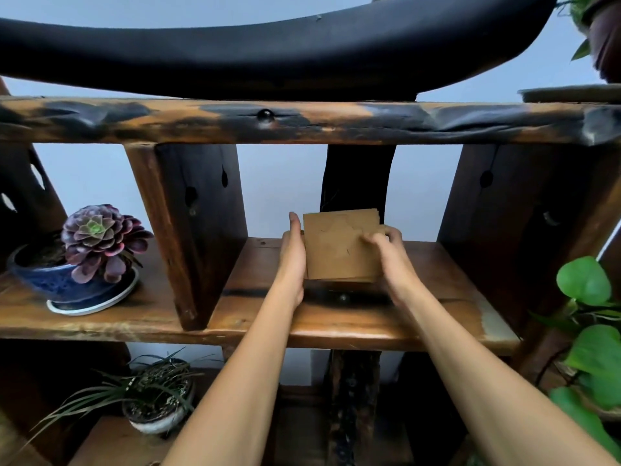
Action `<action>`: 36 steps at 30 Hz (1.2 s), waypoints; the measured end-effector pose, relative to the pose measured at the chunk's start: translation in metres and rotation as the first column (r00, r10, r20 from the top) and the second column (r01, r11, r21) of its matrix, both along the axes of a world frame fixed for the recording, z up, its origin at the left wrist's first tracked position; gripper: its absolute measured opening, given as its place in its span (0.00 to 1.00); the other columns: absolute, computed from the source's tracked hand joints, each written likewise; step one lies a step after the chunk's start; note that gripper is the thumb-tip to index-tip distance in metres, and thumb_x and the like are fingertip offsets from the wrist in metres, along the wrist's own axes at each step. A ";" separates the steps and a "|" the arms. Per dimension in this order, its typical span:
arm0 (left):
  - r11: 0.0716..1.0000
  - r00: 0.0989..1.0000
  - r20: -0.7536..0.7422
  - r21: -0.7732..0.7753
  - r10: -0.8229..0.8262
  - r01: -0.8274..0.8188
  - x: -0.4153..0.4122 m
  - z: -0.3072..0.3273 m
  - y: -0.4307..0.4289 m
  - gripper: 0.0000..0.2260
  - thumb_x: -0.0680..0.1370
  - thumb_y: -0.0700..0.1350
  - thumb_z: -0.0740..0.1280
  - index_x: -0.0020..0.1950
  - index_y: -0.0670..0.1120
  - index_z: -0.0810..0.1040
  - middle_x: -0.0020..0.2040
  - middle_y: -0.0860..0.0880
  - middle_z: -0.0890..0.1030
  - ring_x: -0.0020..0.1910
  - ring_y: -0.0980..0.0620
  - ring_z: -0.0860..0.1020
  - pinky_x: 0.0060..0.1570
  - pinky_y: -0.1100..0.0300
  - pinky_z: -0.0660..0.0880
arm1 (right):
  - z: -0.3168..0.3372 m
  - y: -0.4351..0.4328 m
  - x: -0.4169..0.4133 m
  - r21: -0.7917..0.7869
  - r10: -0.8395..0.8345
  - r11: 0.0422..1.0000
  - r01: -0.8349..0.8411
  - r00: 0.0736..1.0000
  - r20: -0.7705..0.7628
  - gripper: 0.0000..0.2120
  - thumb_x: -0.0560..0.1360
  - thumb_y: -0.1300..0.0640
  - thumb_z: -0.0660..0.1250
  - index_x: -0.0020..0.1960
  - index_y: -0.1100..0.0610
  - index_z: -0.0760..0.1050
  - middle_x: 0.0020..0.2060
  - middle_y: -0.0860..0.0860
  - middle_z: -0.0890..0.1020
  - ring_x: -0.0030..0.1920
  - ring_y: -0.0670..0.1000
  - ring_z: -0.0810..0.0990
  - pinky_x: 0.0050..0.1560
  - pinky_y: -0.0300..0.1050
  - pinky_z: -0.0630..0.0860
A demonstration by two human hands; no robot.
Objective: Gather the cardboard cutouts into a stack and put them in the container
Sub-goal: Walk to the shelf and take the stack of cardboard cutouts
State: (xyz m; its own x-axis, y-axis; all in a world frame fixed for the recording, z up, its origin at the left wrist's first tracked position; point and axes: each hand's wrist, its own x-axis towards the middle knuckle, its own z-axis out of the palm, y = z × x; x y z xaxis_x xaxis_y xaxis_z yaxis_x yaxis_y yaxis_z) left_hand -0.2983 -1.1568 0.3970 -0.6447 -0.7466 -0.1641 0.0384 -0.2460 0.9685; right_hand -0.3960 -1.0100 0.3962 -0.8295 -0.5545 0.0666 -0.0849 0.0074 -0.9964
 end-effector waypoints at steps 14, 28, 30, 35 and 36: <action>0.996 0.995 -0.040 -0.006 0.088 -0.088 0.000 -0.023 0.015 0.17 0.85 0.56 0.59 0.60 0.53 0.86 0.58 0.51 0.88 0.60 0.49 0.83 0.61 0.53 0.79 | -0.020 -0.016 0.018 -0.067 -0.276 0.954 0.292 0.944 0.178 0.18 0.83 0.34 0.54 0.46 0.43 0.76 0.52 0.45 0.82 0.57 0.50 0.78 0.59 0.48 0.70; 0.974 0.995 -0.040 -0.204 0.091 -0.098 0.000 -0.056 0.025 0.18 0.85 0.58 0.57 0.49 0.63 0.87 0.47 0.60 0.89 0.49 0.59 0.85 0.47 0.58 0.76 | -0.035 0.012 0.023 -0.172 -0.363 0.913 0.369 0.929 0.064 0.20 0.78 0.44 0.56 0.37 0.49 0.82 0.42 0.49 0.86 0.51 0.56 0.84 0.48 0.49 0.76; 0.968 0.997 -0.043 -0.237 0.070 -0.078 0.001 -0.056 0.026 0.20 0.87 0.54 0.55 0.49 0.62 0.87 0.47 0.60 0.89 0.50 0.58 0.86 0.49 0.57 0.77 | -0.041 0.015 0.021 -0.169 -0.344 0.923 0.346 0.938 0.042 0.21 0.77 0.41 0.55 0.37 0.46 0.83 0.42 0.47 0.86 0.53 0.55 0.83 0.48 0.48 0.76; 0.972 0.999 -0.036 -0.231 0.038 -0.045 -0.005 -0.050 0.022 0.19 0.84 0.52 0.56 0.53 0.53 0.88 0.51 0.51 0.90 0.56 0.47 0.86 0.60 0.49 0.80 | -0.042 0.032 0.003 -0.116 0.051 0.992 -0.046 0.998 0.045 0.46 0.65 0.16 0.58 0.66 0.50 0.80 0.59 0.46 0.85 0.63 0.47 0.82 0.71 0.52 0.73; 0.972 0.999 -0.036 -0.230 0.031 -0.039 -0.004 -0.050 0.021 0.19 0.82 0.53 0.56 0.52 0.53 0.88 0.51 0.50 0.90 0.57 0.46 0.86 0.61 0.48 0.80 | -0.044 0.040 -0.001 -0.056 0.119 0.991 -0.121 0.992 -0.041 0.44 0.64 0.18 0.63 0.67 0.48 0.78 0.60 0.44 0.85 0.63 0.46 0.82 0.71 0.53 0.73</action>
State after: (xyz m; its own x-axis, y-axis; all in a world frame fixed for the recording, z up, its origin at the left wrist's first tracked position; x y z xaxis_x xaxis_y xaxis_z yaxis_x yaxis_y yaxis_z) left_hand -0.3021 -1.1353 0.3467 -0.6196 -0.7841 0.0356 0.0751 -0.0141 0.9971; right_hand -0.3972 -0.9701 0.3523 -0.7533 -0.6444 0.1312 -0.1188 -0.0629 -0.9909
